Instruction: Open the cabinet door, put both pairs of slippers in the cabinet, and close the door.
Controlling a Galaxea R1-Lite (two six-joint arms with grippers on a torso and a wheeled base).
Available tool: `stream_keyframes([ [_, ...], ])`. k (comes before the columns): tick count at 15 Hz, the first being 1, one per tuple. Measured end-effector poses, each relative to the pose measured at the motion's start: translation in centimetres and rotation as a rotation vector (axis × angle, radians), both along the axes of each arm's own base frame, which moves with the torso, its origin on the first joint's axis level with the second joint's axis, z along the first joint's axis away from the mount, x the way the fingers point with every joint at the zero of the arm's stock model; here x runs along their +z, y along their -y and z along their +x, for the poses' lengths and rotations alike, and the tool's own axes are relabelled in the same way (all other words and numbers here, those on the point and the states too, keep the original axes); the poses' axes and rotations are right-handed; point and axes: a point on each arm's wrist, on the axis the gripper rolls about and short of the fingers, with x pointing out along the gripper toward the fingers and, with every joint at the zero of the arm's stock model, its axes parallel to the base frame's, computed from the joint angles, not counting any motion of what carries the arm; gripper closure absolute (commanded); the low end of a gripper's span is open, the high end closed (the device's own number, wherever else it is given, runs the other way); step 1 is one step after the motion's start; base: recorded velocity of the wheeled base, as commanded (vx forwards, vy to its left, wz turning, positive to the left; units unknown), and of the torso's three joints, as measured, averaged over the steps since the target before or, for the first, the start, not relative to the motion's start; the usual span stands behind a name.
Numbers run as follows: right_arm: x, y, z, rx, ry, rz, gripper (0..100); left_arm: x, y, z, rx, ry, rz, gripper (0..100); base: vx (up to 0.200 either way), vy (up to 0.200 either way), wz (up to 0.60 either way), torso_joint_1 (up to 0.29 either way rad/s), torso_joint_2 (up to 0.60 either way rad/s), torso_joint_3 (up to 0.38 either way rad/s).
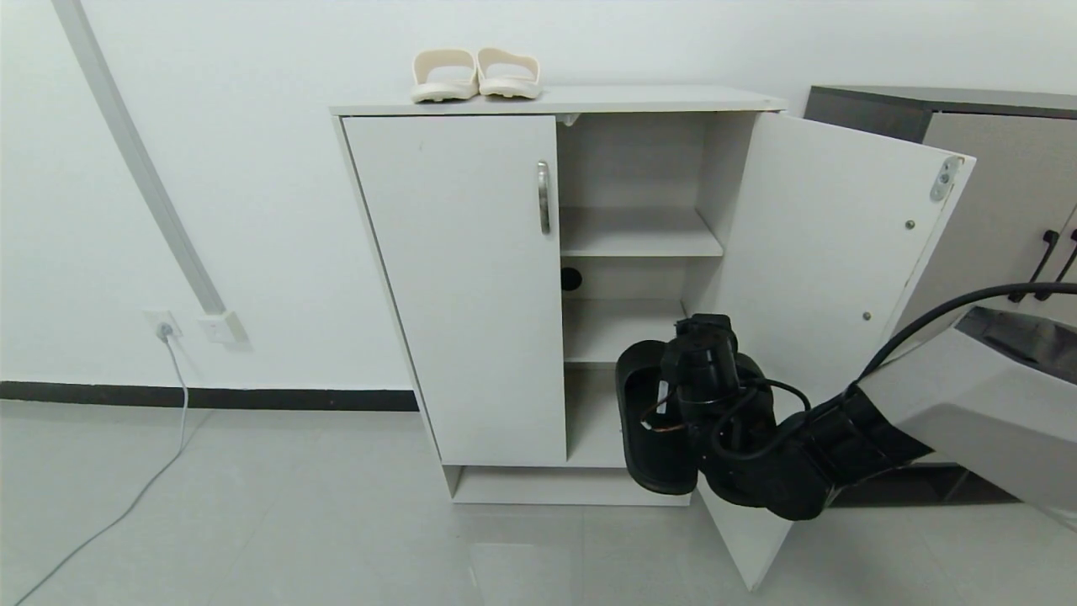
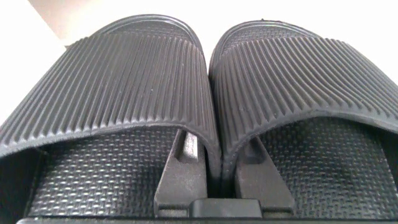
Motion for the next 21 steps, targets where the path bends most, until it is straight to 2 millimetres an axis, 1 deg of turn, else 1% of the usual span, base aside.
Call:
stream_keyframes([
  [5,-1.0,0.6,-0.2,0.052,0.032,-0.027,100,0.0,0.0,0.0,0.0,0.0,-0.001,100,0.0,0.0,0.0,0.0,0.0,0.0],
  [11,-1.8,2.4,0.1,0.016,0.01,-0.048,100,0.0,0.0,0.0,0.0,0.001,-0.003,100,0.0,0.0,0.0,0.0,0.0,0.0],
  [14,-2.0,2.8,0.0,0.009,0.002,-0.055,100,0.0,0.0,0.0,0.0,0.0,-0.004,100,0.0,0.0,0.0,0.0,0.0,0.0],
  [19,-2.0,2.8,-0.1,0.01,-0.002,-0.057,100,0.0,0.0,0.0,0.0,0.001,-0.003,100,0.0,0.0,0.0,0.0,0.0,0.0],
  [21,-1.8,1.8,-0.7,0.062,0.0,-0.047,100,0.0,0.0,0.0,0.0,0.001,-0.003,100,0.0,0.0,0.0,0.0,0.0,0.0],
])
